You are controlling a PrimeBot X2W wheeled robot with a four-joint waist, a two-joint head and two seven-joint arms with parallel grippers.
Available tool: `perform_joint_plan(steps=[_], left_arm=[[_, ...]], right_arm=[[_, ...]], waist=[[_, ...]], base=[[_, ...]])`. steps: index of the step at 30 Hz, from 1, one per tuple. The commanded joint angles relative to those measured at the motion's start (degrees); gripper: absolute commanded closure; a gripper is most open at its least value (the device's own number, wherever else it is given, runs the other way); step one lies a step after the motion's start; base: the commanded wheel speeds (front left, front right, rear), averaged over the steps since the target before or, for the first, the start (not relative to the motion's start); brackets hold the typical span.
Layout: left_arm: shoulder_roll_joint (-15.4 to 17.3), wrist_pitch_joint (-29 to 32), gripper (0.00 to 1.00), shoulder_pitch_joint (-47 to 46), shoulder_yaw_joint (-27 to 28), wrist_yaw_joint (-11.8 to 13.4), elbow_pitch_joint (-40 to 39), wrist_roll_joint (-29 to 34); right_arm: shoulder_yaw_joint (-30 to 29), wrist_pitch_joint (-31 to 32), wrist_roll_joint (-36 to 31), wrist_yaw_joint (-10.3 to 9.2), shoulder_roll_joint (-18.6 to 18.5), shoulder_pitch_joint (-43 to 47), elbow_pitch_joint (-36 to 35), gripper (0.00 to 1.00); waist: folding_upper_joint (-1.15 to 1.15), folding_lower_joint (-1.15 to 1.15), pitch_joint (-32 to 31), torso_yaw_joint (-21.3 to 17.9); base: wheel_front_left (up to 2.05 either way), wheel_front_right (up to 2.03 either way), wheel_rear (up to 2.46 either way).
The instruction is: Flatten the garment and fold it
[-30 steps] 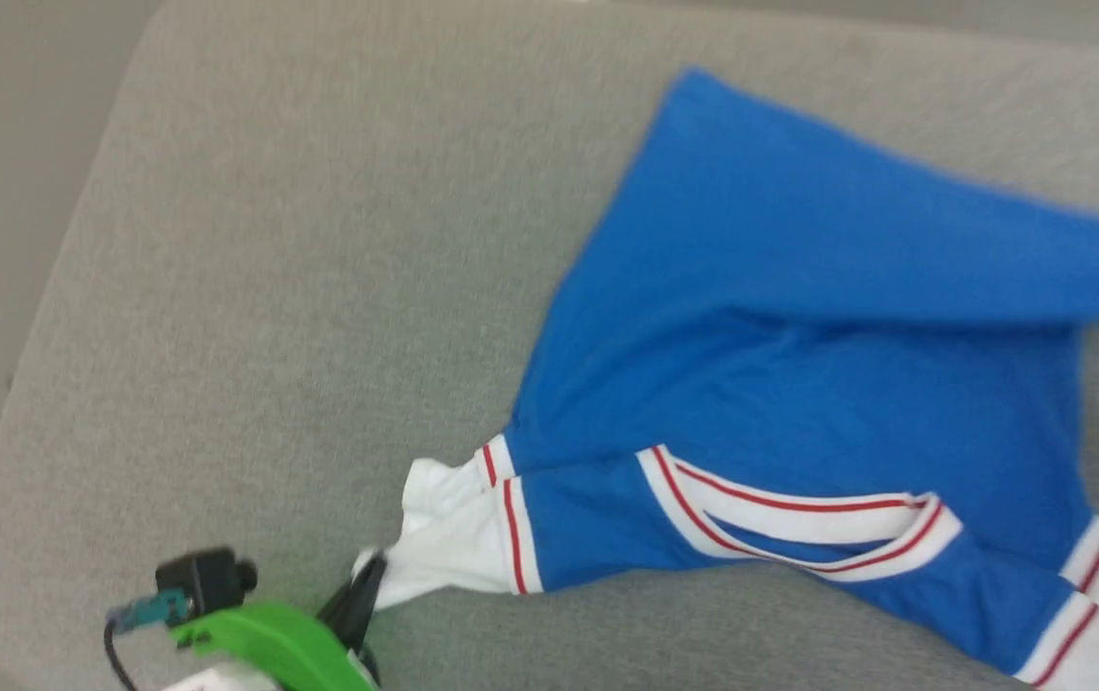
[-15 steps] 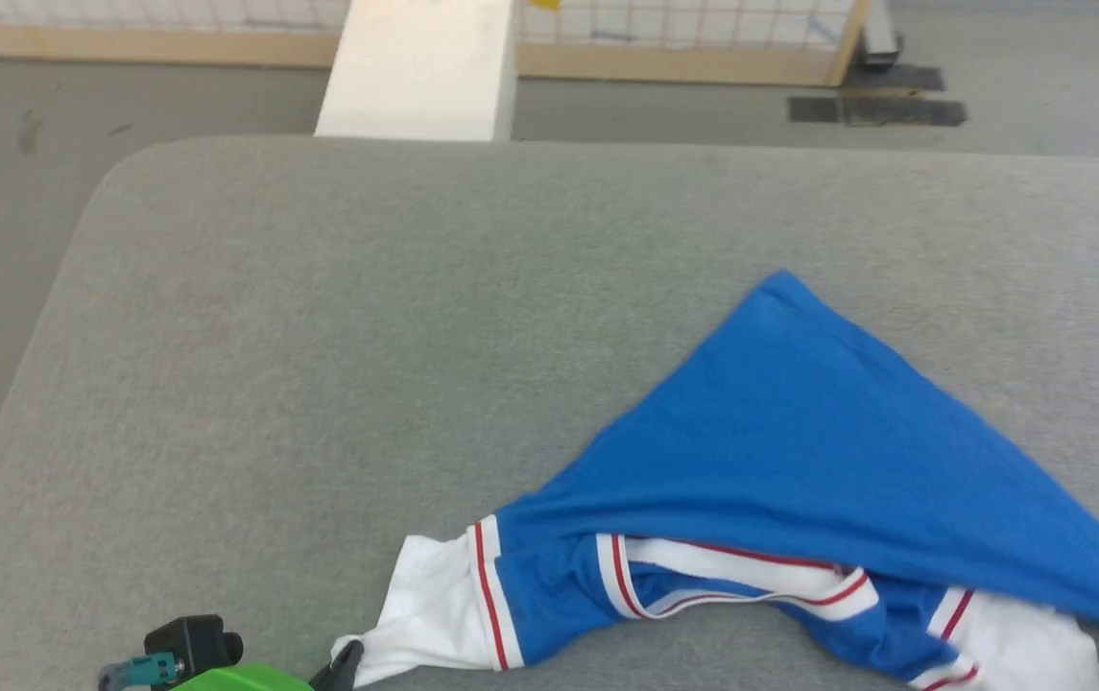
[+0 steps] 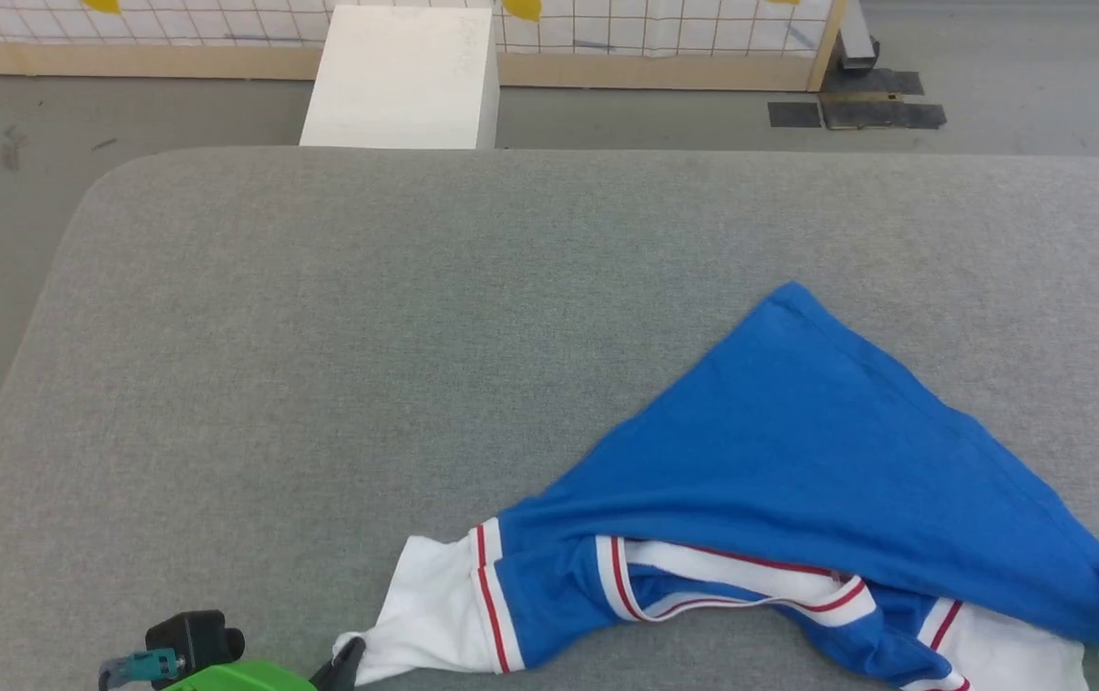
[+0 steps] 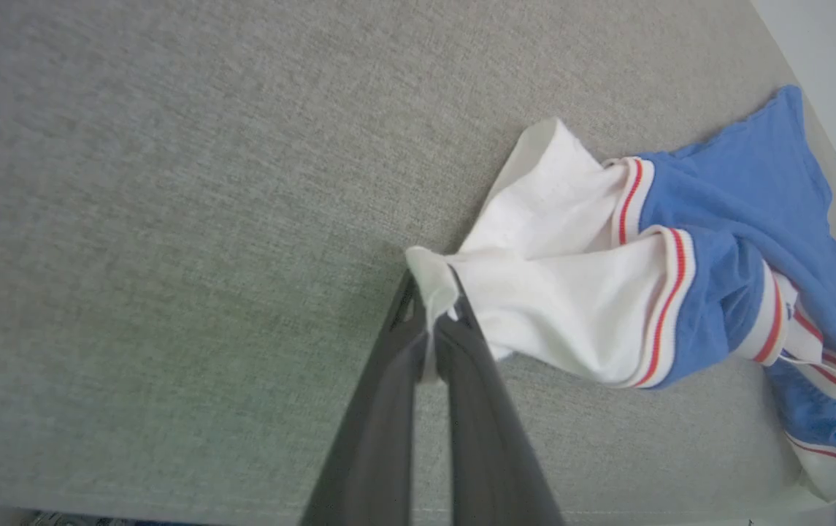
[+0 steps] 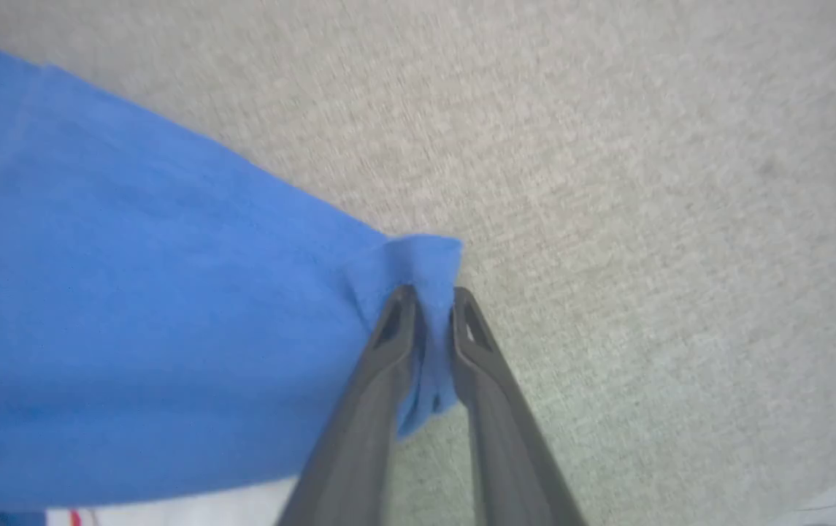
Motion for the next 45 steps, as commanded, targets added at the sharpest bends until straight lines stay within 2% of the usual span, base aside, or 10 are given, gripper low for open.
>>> perform_joint_plan(steps=[1, 10, 16, 23, 38, 39, 40, 41, 42, 45], left_arm=[[0.39, 0.11, 1.00, -0.04, 0.01, 0.38, -0.08, -0.33], [-0.06, -0.22, 1.00, -1.46, -0.63, -0.08, -0.04, -0.81], [-0.38, -0.79, 1.00, -3.26, -1.16, -0.51, 0.17, -0.81], [-1.13, -1.86, 1.00, -5.43, -1.93, -1.12, 1.34, -1.01], [-2.18, -4.01, 1.00, -8.47, -3.25, -2.33, 3.95, -1.52], [-2.21, -4.16, 1.00, -8.60, -3.32, -2.42, 4.21, -1.56], [-2.23, -4.24, 1.00, -8.67, -3.36, -2.46, 4.37, -1.58], [-2.25, -4.31, 1.00, -8.71, -3.39, -2.45, 4.55, -1.60], [-2.25, -4.36, 1.00, -8.71, -3.40, -2.42, 4.65, -1.59], [-2.19, -4.42, 1.00, -8.48, -3.40, -2.24, 4.94, -1.60]], right_arm=[[1.48, -2.73, 1.15, -0.06, 0.34, -1.93, -1.19, 0.00], [19.04, -24.14, 5.24, -0.06, -4.80, -11.62, -0.78, 0.00], [30.71, -28.00, 6.94, -0.06, -9.51, -21.45, 8.53, 0.00], [38.97, -21.22, 7.75, -0.06, -12.77, -32.63, 19.99, 0.00], [44.15, 9.07, 4.59, -0.06, -13.90, -44.81, 31.07, 0.00], [43.97, 11.02, 4.23, -0.06, -13.76, -44.83, 30.99, 0.25], [43.59, 12.33, 3.87, -0.06, -13.75, -44.76, 30.98, 0.64], [43.31, 14.00, 3.24, -0.06, -13.80, -44.52, 30.89, 0.93], [43.16, 15.00, 2.85, -0.06, -13.79, -44.26, 30.59, 1.00], [42.09, 14.20, 2.59, -0.06, -13.22, -42.80, 27.89, 1.00]], waist=[[0.30, 0.00, -0.02, 0.12], [0.30, 0.00, 2.09, 1.47], [0.30, 0.00, 5.47, 3.14], [0.30, 0.00, 9.40, 6.09], [0.30, 0.00, 14.34, 9.28], [0.30, 0.00, 14.39, 9.34], [0.30, 0.00, 14.39, 9.34], [0.30, 0.00, 14.32, 9.32], [0.30, 0.00, 14.23, 9.28], [0.30, 0.00, 13.31, 8.90]], base=[[0.00, 0.00, 0.00], [0.00, 0.00, 0.00], [0.00, 0.00, 0.00], [0.00, 0.00, 0.00], [0.00, 0.00, 0.00], [0.00, 0.00, 0.00], [0.00, 0.00, 0.00], [0.00, 0.00, 0.00], [0.00, 0.00, 0.00], [0.00, 0.00, 0.00]])
